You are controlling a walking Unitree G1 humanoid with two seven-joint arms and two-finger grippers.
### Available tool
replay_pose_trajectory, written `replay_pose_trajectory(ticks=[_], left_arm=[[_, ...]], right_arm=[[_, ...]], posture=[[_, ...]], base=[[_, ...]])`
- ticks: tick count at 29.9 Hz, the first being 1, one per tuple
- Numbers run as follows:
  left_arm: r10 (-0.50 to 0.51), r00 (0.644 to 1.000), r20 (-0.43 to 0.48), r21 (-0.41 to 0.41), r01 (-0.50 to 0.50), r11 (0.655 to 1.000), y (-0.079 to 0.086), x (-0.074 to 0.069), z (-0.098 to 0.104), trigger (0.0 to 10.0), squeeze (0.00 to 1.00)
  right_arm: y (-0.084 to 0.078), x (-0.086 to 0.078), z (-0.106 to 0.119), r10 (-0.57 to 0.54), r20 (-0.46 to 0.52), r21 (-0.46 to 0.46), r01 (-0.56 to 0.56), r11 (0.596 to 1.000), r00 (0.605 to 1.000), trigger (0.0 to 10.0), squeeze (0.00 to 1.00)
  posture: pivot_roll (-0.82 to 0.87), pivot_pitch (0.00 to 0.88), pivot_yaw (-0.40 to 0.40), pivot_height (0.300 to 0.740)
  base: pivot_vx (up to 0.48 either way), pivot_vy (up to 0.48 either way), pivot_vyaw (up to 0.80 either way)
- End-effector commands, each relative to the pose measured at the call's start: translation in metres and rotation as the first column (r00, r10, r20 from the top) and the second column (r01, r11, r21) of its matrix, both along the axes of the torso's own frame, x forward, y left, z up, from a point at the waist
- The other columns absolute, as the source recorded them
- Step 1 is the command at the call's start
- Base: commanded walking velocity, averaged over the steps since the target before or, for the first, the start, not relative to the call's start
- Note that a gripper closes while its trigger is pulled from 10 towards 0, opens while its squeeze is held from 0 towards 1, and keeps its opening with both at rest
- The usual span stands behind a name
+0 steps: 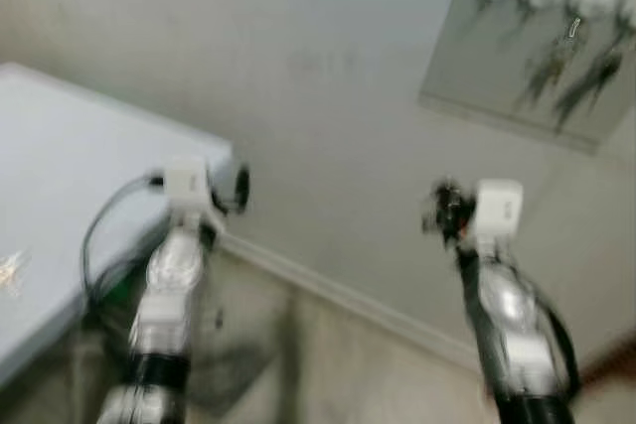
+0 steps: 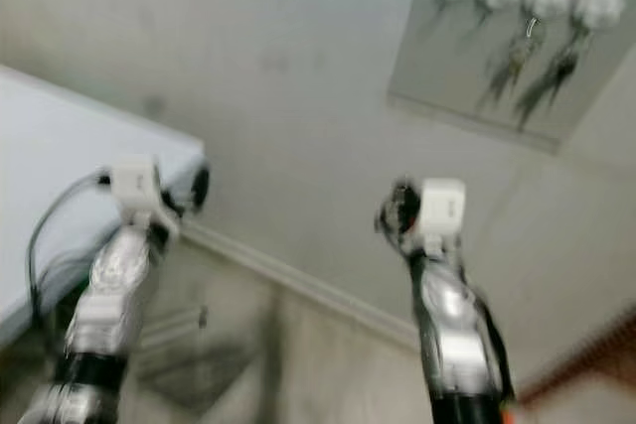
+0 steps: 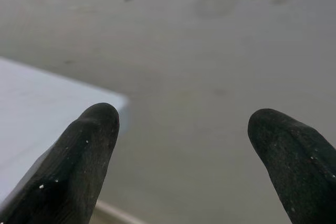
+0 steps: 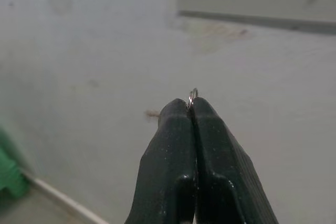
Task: Hang keys on a hook
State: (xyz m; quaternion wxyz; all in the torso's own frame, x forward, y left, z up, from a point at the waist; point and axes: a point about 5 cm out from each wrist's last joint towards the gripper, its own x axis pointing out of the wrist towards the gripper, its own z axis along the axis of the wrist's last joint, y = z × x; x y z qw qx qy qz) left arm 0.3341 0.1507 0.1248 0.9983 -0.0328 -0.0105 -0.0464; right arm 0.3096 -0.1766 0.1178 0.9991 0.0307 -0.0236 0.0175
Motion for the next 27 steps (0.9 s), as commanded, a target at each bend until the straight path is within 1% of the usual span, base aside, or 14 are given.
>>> replay_pose_trajectory(ticks=[1,13,17,19,25,26,27], left_arm=[[0.002,1.000,0.012,0.007,-0.002,1.000,0.003,0.002,0.006,10.0,0.00],[0.002,1.000,0.011,0.001,-0.002,1.000,0.002,0.002,0.007,10.0,0.00],[-0.045,0.999,0.003,0.006,0.045,0.999,-0.007,0.001,0.006,10.0,0.00],[-0.086,0.996,-0.010,0.020,0.087,0.996,-0.016,-0.001,0.005,10.0,0.00],[-0.111,0.994,-0.022,0.012,0.112,0.994,-0.023,-0.006,0.002,10.0,0.00],[-0.113,0.993,-0.026,0.006,0.113,0.994,-0.023,-0.007,0.002,10.0,0.00],[-0.110,0.993,-0.037,-0.016,0.110,0.994,-0.023,-0.009,0.001,10.0,0.00]], right_arm=[[0.001,0.000,0.004,0.003,0.017,0.006,-0.003,1.000,1.000,10.0,0.00],[0.000,0.001,0.005,-0.001,0.019,0.004,0.001,1.000,1.000,10.0,0.00],[0.000,0.002,0.005,-0.002,0.018,-0.005,0.002,1.000,1.000,10.0,0.00],[0.001,0.001,0.005,0.004,0.015,-0.011,-0.004,1.000,1.000,10.0,0.00],[-0.002,-0.001,0.005,-0.010,0.013,-0.007,0.010,1.000,1.000,10.0,0.00],[-0.002,-0.003,0.005,-0.009,0.010,-0.004,0.009,1.000,1.000,10.0,0.00],[-0.002,-0.006,0.003,-0.009,-0.002,0.000,0.009,1.000,1.000,10.0,0.00]], posture=[[-0.01,0.000,-0.040,0.740],[-0.01,0.000,-0.046,0.740],[-0.01,0.000,-0.047,0.740],[-0.01,0.005,-0.051,0.740],[-0.01,0.020,-0.047,0.740],[-0.01,0.020,-0.047,0.740],[-0.01,0.024,-0.045,0.740]], base=[[0.000,0.000,-0.69],[0.000,0.000,-0.68],[0.000,0.000,0.00],[0.000,0.000,0.00],[0.000,0.000,0.00],[0.000,0.000,0.00],[0.000,0.000,0.00]])
